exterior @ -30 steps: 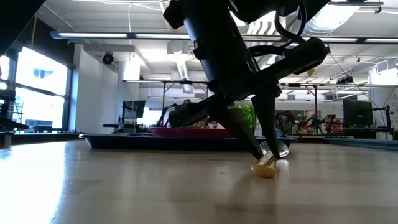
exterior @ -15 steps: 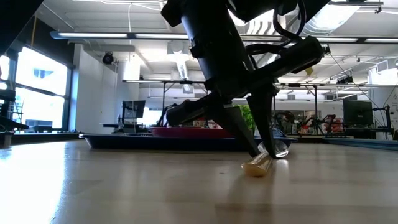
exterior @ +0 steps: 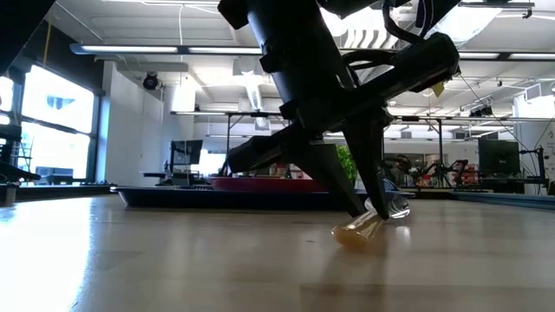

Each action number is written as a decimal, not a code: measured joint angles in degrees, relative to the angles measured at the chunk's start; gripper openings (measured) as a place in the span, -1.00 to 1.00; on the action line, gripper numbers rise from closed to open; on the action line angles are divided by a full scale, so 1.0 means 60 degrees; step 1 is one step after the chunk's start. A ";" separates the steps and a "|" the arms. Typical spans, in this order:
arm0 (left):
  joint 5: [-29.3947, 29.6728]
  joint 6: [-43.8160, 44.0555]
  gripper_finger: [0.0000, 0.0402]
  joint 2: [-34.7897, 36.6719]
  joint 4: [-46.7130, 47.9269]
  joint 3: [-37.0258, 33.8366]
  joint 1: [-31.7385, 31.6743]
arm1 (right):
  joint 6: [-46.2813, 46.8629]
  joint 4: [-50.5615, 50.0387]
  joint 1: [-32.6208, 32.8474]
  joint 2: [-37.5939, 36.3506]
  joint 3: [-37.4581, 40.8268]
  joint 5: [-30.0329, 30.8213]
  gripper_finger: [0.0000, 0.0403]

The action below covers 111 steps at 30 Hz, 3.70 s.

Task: Pick and place plate/cup/fork/spoon on tray
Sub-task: Put the orange spoon on the blue tray to the right of the orange fork

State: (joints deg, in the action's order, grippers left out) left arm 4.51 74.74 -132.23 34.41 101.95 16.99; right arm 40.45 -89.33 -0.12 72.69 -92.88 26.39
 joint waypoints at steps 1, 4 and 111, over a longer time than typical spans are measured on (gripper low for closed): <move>-0.0003 -0.0003 -0.75 0.0003 0.0000 0.0000 0.0000 | 0.0004 0.0000 0.0000 0.0000 0.0000 -0.0004 -0.43; 0.0003 -0.0164 -0.75 0.0123 0.0089 0.0001 0.0000 | 0.0007 0.0002 0.0000 0.0000 0.0000 -0.0004 -0.43; -0.1114 -0.1681 -0.87 0.1451 0.4867 -0.1013 -0.0786 | 0.0510 0.0148 0.0040 -0.0001 0.0000 -0.0478 -0.43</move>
State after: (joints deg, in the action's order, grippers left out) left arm -2.17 64.65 -123.52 63.61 95.88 12.28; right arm 43.51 -88.44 0.12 72.68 -92.88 23.52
